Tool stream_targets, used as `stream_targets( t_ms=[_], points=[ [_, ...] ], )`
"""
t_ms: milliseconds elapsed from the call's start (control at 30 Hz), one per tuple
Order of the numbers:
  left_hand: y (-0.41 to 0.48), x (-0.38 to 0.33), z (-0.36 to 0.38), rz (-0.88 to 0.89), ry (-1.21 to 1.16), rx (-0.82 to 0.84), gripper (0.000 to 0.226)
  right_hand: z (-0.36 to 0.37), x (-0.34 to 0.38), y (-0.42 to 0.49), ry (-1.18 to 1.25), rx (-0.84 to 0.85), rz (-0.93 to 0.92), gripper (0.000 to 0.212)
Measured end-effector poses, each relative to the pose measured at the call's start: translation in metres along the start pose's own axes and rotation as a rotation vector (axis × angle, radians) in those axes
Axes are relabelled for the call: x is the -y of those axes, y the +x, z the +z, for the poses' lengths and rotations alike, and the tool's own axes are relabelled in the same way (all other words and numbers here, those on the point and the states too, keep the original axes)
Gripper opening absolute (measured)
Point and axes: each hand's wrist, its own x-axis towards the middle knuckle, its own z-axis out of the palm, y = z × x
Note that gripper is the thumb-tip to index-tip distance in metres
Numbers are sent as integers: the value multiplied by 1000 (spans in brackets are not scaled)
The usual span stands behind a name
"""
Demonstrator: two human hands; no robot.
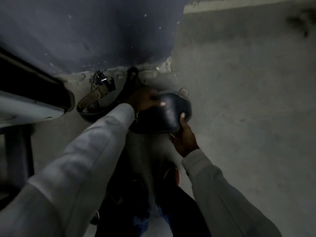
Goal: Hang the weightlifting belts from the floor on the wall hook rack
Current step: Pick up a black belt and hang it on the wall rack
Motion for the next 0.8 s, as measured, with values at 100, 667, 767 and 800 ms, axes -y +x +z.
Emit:
stream_targets(
  t_ms=[100,667,767,800],
  points=[
    [-50,-15,-30,-12,-136,43,35,23,41,-30,80,-24,-98,56],
    [-266,-251,-199,224,-545,-490,27,262,189,-302,-470,246,-476,22],
    [-302,-284,-214,276,-496,-563,8,290,227,-342,-655,270,-651,31],
    [-311,-295,-220,285,-479,-615,8,298,238,-355,-704,319,-694,31]
  ],
)
